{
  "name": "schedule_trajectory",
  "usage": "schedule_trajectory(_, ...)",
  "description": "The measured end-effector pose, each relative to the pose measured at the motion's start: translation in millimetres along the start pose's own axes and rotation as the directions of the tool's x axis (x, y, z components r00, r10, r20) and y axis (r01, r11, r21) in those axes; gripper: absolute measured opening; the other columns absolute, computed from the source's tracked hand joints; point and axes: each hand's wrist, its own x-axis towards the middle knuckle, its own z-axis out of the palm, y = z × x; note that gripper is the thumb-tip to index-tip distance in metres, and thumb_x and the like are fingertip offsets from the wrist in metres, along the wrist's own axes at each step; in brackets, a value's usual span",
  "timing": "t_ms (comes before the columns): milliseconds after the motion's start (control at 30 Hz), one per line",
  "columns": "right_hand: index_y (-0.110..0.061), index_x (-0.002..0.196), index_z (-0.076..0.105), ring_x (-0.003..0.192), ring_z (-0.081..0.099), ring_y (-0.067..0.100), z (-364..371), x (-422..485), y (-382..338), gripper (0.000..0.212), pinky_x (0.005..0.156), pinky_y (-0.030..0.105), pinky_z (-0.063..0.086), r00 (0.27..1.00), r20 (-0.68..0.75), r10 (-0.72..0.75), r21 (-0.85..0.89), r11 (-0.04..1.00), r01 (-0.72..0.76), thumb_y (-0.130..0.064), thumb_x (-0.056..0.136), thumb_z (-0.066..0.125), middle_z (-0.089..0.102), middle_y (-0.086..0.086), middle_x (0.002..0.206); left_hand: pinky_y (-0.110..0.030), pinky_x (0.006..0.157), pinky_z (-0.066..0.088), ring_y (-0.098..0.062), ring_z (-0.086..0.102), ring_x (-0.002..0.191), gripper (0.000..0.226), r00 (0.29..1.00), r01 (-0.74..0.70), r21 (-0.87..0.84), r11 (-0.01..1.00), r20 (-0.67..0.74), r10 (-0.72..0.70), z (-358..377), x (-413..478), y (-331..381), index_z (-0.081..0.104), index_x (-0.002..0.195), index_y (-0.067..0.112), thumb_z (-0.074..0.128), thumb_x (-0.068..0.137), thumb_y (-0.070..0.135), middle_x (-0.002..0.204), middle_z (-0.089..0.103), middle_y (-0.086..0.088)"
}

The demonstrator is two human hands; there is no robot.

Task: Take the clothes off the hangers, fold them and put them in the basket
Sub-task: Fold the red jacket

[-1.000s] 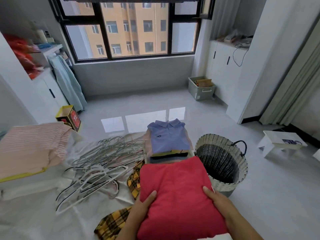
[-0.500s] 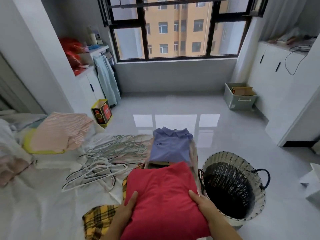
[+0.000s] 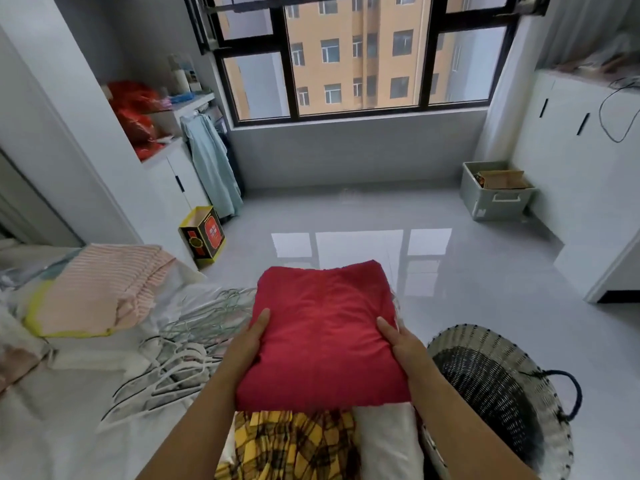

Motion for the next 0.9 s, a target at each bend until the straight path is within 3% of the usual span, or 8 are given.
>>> schedule_trajectory(233,-0.026,0.126,0.055,0.109,0.058,0.023,-22,144,4,0.054,0.101,0.045,0.043,0.989,-0.046,-0.141,-0.030,0.990,0.140,-0.060,0.084,0.055,0.063,-0.001,0.116,-0.027,0.076,0.052,-0.011,0.066,0.089,0.022,0.993,-0.011,-0.141,0.990,0.116,0.028,64,129,32,0.058,0.107,0.031,0.052,0.091,0.045,0.100,0.068,0.008)
schedule_trajectory(367,-0.050,0.136,0.032,0.139,0.028,0.013,-45,237,129,0.086,0.114,0.045,0.027,1.000,-0.029,0.006,-0.157,0.988,-0.010,-0.089,0.061,0.047,0.032,-0.014,0.149,-0.033,0.091,0.047,-0.018,0.060,0.106,0.058,0.979,0.154,-0.040,0.987,0.139,-0.147,106,196,-26,0.057,0.119,0.019,0.067,0.075,0.056,0.122,0.061,-0.003)
schedule_trajectory(500,-0.033,0.149,0.008,0.131,0.018,0.000,-27,228,130,0.083,0.112,0.022,0.018,0.995,-0.046,0.087,-0.043,0.995,-0.089,-0.053,0.086,0.057,0.008,-0.024,0.146,-0.033,0.096,0.041,-0.027,0.050,0.119,0.068,0.961,0.275,0.130,0.953,-0.022,-0.275,136,215,-93,0.041,0.135,0.004,0.052,0.088,0.052,0.133,0.050,-0.011)
schedule_trajectory(567,-0.025,0.150,0.007,0.125,0.021,-0.002,-17,225,123,0.076,0.097,0.004,0.020,0.995,-0.098,0.031,-0.010,0.999,-0.032,-0.034,0.092,0.055,0.010,-0.021,0.145,-0.032,0.092,0.040,-0.026,0.049,0.117,0.052,0.972,0.226,0.093,0.970,-0.095,-0.217,141,218,-105,0.041,0.133,0.004,0.050,0.094,0.037,0.126,0.050,-0.010)
schedule_trajectory(667,-0.021,0.150,0.014,0.126,0.022,-0.014,-13,228,125,0.091,0.097,0.001,0.019,0.990,-0.138,-0.013,-0.049,0.999,0.006,-0.054,0.081,0.061,0.017,-0.012,0.152,-0.034,0.094,0.041,-0.024,0.050,0.111,0.044,0.974,0.126,0.048,0.991,-0.195,-0.114,145,224,-111,0.042,0.129,0.004,0.053,0.093,0.028,0.127,0.050,-0.013)
schedule_trajectory(767,-0.012,0.149,0.014,0.118,0.015,-0.016,-10,236,122,0.067,0.078,-0.017,0.006,0.990,-0.124,-0.064,-0.095,0.994,0.052,-0.016,0.094,0.052,0.016,-0.015,0.136,-0.035,0.093,0.040,-0.025,0.049,0.114,0.047,0.963,0.050,0.221,0.974,-0.270,0.012,146,222,-115,0.039,0.132,0.004,0.052,0.094,0.030,0.128,0.050,-0.015)
schedule_trajectory(833,-0.010,0.148,0.014,0.118,0.015,-0.004,-7,234,109,0.065,0.074,-0.018,0.004,0.991,-0.115,-0.063,-0.124,0.991,0.049,-0.011,0.094,0.051,0.019,-0.012,0.133,-0.046,0.102,0.035,-0.030,0.043,0.126,0.057,0.930,-0.095,0.512,0.854,-0.259,0.259,149,217,-121,0.036,0.138,0.014,0.040,0.094,0.049,0.137,0.047,-0.014)
schedule_trajectory(900,-0.008,0.147,0.016,0.118,0.017,-0.001,-9,241,117,0.064,0.076,-0.017,0.005,0.989,-0.125,-0.073,-0.123,0.991,0.058,-0.010,0.093,0.051,0.023,-0.009,0.131,-0.052,0.113,0.010,-0.018,0.018,0.141,0.059,0.896,-0.308,0.696,0.649,-0.016,0.443,157,214,-127,0.020,0.142,0.046,0.012,0.088,0.069,0.155,0.024,0.000)
